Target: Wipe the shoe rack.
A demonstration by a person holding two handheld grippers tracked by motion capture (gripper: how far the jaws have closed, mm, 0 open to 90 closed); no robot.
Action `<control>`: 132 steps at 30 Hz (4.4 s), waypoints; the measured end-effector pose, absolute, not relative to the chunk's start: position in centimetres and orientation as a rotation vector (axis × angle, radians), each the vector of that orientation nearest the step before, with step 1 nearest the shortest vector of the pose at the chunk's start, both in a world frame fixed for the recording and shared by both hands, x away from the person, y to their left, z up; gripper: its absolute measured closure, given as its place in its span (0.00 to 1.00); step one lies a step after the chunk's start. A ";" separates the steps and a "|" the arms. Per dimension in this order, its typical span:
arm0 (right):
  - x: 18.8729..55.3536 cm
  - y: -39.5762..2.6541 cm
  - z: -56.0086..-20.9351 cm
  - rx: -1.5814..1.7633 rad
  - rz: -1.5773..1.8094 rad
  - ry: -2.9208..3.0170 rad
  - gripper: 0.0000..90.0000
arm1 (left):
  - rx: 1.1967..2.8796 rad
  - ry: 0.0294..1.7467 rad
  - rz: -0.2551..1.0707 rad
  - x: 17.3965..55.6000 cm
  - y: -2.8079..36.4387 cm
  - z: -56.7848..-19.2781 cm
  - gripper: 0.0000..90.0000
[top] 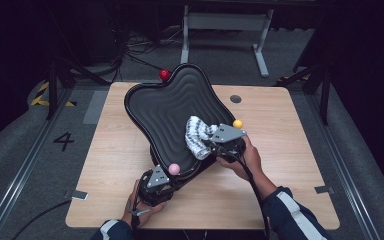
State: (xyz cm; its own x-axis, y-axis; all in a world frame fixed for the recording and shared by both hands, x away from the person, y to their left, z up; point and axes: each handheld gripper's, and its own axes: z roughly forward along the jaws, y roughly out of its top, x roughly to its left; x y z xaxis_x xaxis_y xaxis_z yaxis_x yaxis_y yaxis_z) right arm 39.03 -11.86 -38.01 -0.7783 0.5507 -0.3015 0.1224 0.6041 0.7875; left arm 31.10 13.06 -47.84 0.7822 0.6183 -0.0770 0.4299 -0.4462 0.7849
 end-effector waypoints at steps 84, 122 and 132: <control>32.1 -12.3 -38.4 0.241 1.020 2.395 0.89 | 2.088 0.777 0.255 31.5 9.9 -47.9 0.80; 42.2 -19.9 -42.3 0.709 0.885 2.242 0.87 | 2.191 0.624 0.215 31.3 7.5 -47.9 0.67; 41.9 -20.4 -42.3 0.703 0.897 2.259 0.86 | 2.228 0.747 0.282 30.6 11.9 -47.7 0.49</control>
State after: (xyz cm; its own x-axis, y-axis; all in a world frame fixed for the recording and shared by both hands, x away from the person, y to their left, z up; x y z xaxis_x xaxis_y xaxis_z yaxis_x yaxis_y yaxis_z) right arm 41.94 -20.40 -42.32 -0.6784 0.6549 -0.3330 0.2479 0.6307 0.7353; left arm 30.61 11.92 -47.68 0.8048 0.5928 -0.0285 0.4260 -0.5436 0.7232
